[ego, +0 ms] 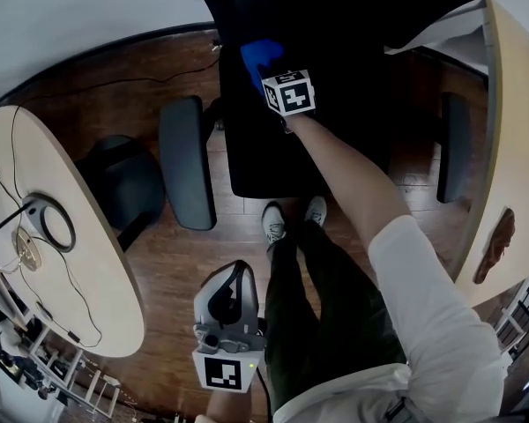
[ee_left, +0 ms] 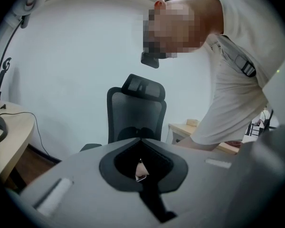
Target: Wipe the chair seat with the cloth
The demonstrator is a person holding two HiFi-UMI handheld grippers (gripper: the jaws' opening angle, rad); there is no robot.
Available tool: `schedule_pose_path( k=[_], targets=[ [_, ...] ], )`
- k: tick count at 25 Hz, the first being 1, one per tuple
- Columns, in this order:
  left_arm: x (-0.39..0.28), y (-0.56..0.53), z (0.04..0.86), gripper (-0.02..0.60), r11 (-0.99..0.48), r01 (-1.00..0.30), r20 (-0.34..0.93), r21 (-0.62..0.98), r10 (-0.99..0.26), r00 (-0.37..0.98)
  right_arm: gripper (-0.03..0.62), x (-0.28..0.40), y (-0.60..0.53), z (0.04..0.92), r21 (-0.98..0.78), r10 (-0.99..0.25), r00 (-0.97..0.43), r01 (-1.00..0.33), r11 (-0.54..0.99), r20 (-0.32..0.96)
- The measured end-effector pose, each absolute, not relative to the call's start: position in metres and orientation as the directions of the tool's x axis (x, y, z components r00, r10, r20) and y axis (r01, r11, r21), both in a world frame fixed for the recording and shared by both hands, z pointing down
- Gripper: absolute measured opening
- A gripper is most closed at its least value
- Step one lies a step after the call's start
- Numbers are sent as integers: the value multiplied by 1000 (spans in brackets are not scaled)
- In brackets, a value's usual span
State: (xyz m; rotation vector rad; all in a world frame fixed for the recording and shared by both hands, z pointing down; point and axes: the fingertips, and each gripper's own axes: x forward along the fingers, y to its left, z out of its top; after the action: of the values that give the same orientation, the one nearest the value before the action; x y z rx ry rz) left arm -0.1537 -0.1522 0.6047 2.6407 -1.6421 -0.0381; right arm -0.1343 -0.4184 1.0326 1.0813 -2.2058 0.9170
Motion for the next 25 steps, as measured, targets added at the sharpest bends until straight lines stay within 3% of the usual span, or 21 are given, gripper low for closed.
schedule_pose_path(
  k=[12, 16, 21, 25],
  targets=[
    [-90, -182, 621, 0, -525, -850, 25, -34, -851, 524, 95, 94, -437, 1040, -247, -560, -325, -946, 212, 762],
    [-65, -188, 632, 0, -556, -828, 44, -66, -831, 555, 95, 136, -430, 1043, -248, -566, -296, -955, 162, 770],
    [-56, -191, 643, 0, -568, -822, 47, -49, -823, 566, 95, 142, -429, 1036, -288, -580, -312, -948, 135, 753],
    [-69, -190, 648, 0, -540, -840, 50, -48, -842, 538, 95, 61, -413, 981, -355, -610, -437, -898, 259, 661]
  ],
)
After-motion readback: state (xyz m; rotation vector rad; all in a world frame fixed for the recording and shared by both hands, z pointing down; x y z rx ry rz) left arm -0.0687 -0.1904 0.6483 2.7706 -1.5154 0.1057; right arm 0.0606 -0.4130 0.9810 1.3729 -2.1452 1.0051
